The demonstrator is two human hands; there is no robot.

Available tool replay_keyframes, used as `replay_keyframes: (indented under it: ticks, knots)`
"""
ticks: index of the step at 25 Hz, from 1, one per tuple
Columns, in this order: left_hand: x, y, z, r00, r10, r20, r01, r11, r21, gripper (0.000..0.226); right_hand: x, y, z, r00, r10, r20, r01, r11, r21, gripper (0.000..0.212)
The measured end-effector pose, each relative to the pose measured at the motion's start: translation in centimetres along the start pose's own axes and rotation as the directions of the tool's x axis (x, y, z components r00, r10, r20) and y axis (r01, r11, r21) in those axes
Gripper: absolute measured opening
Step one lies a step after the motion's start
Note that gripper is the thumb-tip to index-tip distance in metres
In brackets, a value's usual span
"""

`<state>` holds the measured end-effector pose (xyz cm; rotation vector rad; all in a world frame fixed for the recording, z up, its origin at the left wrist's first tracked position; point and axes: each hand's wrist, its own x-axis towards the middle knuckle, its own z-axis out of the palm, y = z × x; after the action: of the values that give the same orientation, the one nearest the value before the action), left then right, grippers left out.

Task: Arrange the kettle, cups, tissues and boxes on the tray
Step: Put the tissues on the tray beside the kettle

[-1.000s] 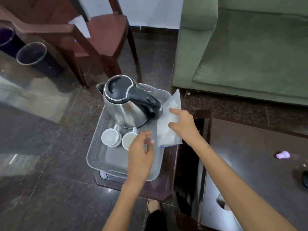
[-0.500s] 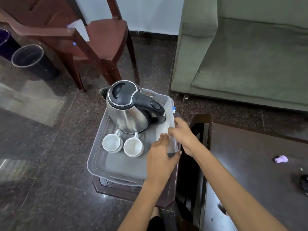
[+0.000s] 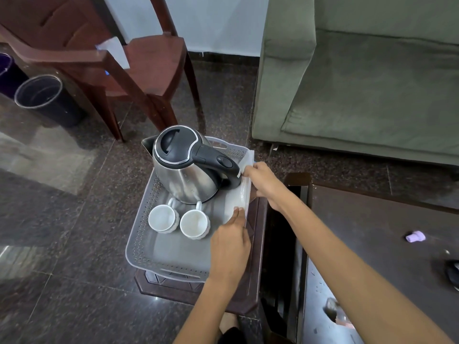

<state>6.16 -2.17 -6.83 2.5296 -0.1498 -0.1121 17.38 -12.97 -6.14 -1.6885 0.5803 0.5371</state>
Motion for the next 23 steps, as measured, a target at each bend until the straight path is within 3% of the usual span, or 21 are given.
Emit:
replay_keyframes:
  ticks: [6, 9, 12, 16, 23]
  knots:
    - [0.2, 0.3, 0.2, 1.0, -0.026, 0.003, 0.026, 1.0, 0.001, 0.043, 1.9, -1.1, -1.0, 0.991, -0.112, -0.072, 0.091, 0.964, -0.25, 0.035]
    - [0.3, 0.0, 0.4, 0.998, -0.065, -0.012, 0.065, 0.998, 0.005, 0.038, 2.1, -0.4, -1.3, 0.97, -0.119, -0.211, 0.02, 0.907, -0.42, 0.025]
    - [0.8, 0.1, 0.6, 0.996, -0.086, -0.016, 0.086, 0.996, -0.008, 0.039, 2.8, -0.1, -1.5, 0.932, -0.19, -0.308, 0.048, 0.908, -0.417, 0.006]
    - [2.4, -0.1, 1.5, 0.992, -0.118, -0.034, 0.119, 0.993, 0.014, 0.038, 3.4, -0.4, -1.2, 0.881, -0.311, -0.356, 0.114, 0.871, -0.478, 0.004]
    - [2.5, -0.3, 2.5, 0.988, -0.149, 0.03, 0.148, 0.989, 0.027, 0.036, 3.6, 0.8, -0.7, 0.869, -0.32, -0.377, 0.098, 0.858, -0.504, 0.006]
